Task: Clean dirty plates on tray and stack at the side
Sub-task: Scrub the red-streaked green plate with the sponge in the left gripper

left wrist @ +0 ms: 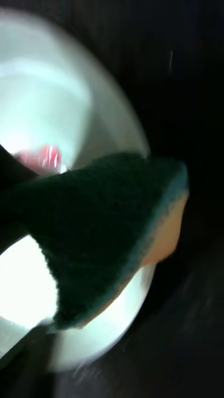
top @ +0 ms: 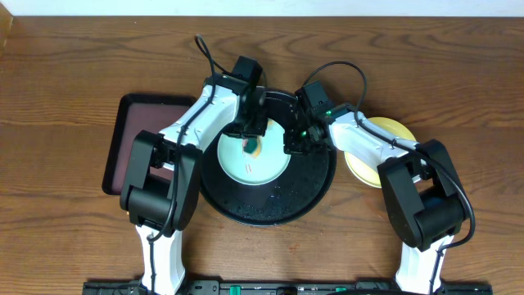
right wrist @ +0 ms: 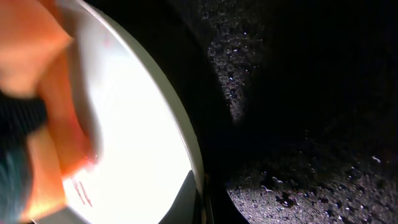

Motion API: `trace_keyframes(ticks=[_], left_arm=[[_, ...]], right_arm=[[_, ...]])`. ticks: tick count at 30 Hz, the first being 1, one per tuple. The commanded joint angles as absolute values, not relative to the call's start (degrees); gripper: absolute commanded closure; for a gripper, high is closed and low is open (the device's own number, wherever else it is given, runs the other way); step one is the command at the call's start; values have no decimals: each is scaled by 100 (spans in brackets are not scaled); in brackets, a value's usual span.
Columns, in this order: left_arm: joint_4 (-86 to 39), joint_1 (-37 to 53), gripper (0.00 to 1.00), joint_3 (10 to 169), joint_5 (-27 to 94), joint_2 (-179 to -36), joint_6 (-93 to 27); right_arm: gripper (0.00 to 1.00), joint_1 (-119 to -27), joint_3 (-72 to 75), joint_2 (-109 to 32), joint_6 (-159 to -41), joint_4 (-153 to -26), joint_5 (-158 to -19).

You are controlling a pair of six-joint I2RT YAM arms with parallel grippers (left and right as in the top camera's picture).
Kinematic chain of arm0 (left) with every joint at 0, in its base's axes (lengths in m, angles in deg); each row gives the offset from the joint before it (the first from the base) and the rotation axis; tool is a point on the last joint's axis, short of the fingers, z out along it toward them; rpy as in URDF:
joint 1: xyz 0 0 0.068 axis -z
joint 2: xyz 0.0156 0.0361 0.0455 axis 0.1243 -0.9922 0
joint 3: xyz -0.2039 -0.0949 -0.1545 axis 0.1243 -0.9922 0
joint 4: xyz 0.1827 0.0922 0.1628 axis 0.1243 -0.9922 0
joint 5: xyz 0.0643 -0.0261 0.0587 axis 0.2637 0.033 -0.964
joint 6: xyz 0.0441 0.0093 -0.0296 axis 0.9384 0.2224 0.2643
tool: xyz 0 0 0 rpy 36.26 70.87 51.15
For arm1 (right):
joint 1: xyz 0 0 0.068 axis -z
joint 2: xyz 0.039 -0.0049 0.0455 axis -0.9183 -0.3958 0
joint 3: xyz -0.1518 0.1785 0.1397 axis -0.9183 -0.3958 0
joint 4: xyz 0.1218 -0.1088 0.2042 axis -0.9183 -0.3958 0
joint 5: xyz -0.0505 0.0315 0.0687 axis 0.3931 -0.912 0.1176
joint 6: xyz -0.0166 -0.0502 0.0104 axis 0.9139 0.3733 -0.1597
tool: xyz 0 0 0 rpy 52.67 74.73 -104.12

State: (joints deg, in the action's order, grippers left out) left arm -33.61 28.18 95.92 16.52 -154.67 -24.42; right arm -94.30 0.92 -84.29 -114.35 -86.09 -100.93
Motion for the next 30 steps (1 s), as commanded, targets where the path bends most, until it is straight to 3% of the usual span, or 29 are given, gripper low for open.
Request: trace_keyframes(ticks=[1, 6, 12, 15, 22, 30], left_arm=[[-3389, 2767, 93, 9531, -296, -15532, -3528], [-3765, 2787, 93, 9531, 13, -15532, -3591], [-4380, 2931, 93, 9509, 2290, -15532, -2088], [-4696, 3067, 93, 9509, 2795, -15532, -1561], [-4266, 3298, 93, 9474, 2231, -15535, -1635], [-3689, 3288, 93, 9472, -774, -15537, -3974]], right_arm=[[99, -9524, 81, -8735, -11477, -8603, -10049], [99, -9524, 81, -8735, -11477, -8601, -10049], [99, -9524, 81, -8735, -11475, -8601, -10049], [99, -9524, 81, -8735, -11475, -8599, -10049], [99, -9524, 81, -8735, -11475, -8601, -10051], [99, -9524, 81, -8735, -11475, -8601, -10054]])
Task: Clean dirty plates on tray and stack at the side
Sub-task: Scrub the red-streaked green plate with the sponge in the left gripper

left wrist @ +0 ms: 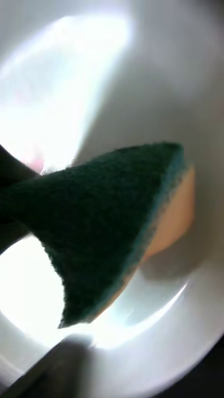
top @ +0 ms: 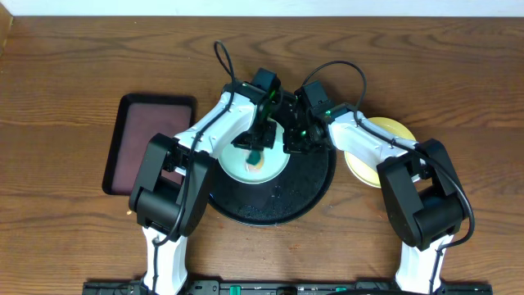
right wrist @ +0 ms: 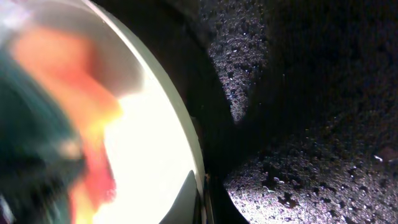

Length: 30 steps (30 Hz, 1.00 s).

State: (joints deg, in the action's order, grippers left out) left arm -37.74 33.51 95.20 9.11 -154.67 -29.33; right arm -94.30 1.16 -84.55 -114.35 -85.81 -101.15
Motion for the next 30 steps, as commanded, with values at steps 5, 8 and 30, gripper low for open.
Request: trace_keyframes(ticks=[5, 8, 30], left_arm=[[-3739, 3290, 92, 9472, -1242, -15537, -4463], [-4071, 3301, 92, 9472, -462, -15537, -4079], [-3733, 3427, 92, 9030, -1395, -15537, -4710]], right_arm=[[99, -9524, 81, -8735, -11473, -8601, -10051], [99, -9524, 81, -8735, -11473, -8601, -10051], [99, -9524, 81, -8735, -11473, -8601, -10054]])
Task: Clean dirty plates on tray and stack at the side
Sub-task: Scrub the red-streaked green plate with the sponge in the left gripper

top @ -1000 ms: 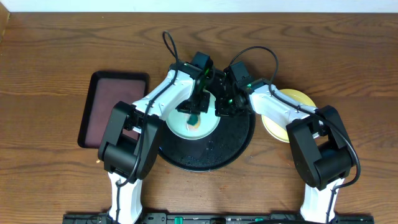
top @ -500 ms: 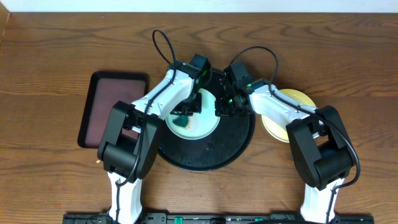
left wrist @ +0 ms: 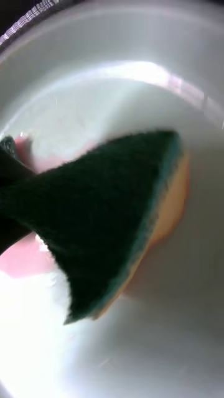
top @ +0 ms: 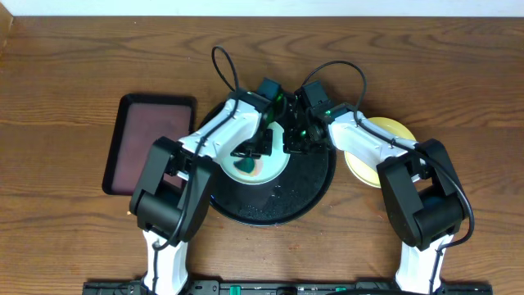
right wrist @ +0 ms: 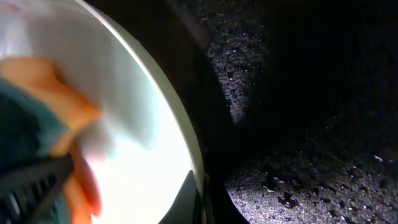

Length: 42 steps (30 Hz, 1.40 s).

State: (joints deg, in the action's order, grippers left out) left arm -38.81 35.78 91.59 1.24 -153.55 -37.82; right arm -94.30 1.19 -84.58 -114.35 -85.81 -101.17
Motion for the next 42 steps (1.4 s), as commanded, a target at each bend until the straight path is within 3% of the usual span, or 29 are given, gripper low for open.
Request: trace_keyframes(ticks=[1, 6, 13, 16, 21, 37, 42], left_arm=[[-3735, 3427, 93, 9030, -1526, -15537, -4811], [-3892, 3473, 93, 9030, -1318, -15537, -4590], [-4076, 3552, 92, 9030, 2373, -15532, -1458], [-4071, 3552, 92, 9030, 3121, -15532, -1025], [-3671, 3504, 93, 9030, 2823, -15532, -1264], [-2576, 2992, 92, 9043, -908, -15528, -4243], [-2622, 2997, 93, 9046, -1876, -15521, -4420]], right_arm=[[99, -9524, 81, -8735, -11473, -8601, -10054], [99, -9524, 81, -8735, -11473, -8601, -10051], [99, -9524, 81, -8735, -11475, -8599, -10051], [99, -9524, 81, -8735, -11475, -8599, -10054], [99, -9524, 81, -8735, -11475, -8599, -10054], [99, -9524, 81, -8735, -11475, -8599, -10051], [99, -9524, 81, -8735, -11473, -8599, -10051]])
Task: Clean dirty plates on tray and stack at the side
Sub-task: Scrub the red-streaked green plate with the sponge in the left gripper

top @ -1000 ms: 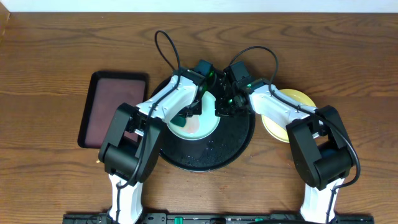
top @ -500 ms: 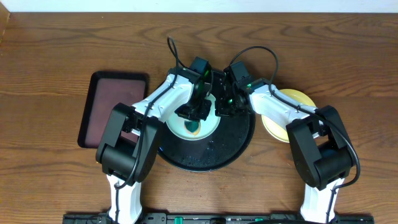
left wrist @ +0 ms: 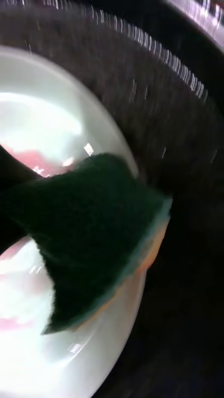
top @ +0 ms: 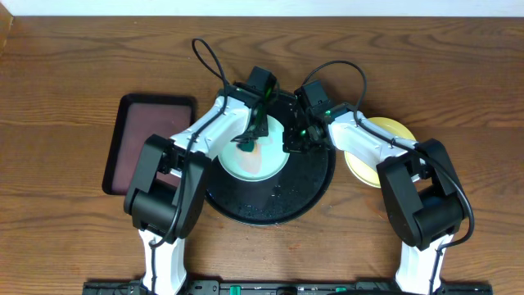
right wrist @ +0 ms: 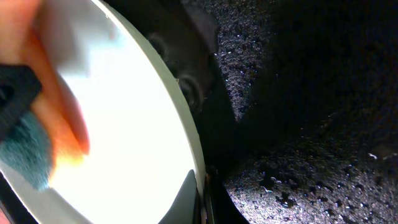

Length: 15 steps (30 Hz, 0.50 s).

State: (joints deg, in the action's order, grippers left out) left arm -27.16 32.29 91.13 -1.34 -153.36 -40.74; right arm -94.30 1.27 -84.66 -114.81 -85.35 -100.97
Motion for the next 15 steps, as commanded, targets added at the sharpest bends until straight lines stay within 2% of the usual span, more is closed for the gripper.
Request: trace_keyframes(ticks=[1, 5, 12, 15], left_arm=[[-2666, 2997, 92, 9048, -1869, -15517, -4394], [-3062, 2997, 93, 9063, -1174, -15441, -3764], [-3669, 2995, 92, 9070, 2421, -15266, -1312], [-3809, 2899, 92, 9242, 2585, -15104, -1240]], right_arm=[[99, -9524, 81, -8735, -11475, -8599, -10051], [99, -9524, 81, -8735, -11473, -8599, -10051], [99, -9524, 81, -8735, -11470, -8599, -10054], [99, -9524, 81, -8735, -11427, -8601, -10073]])
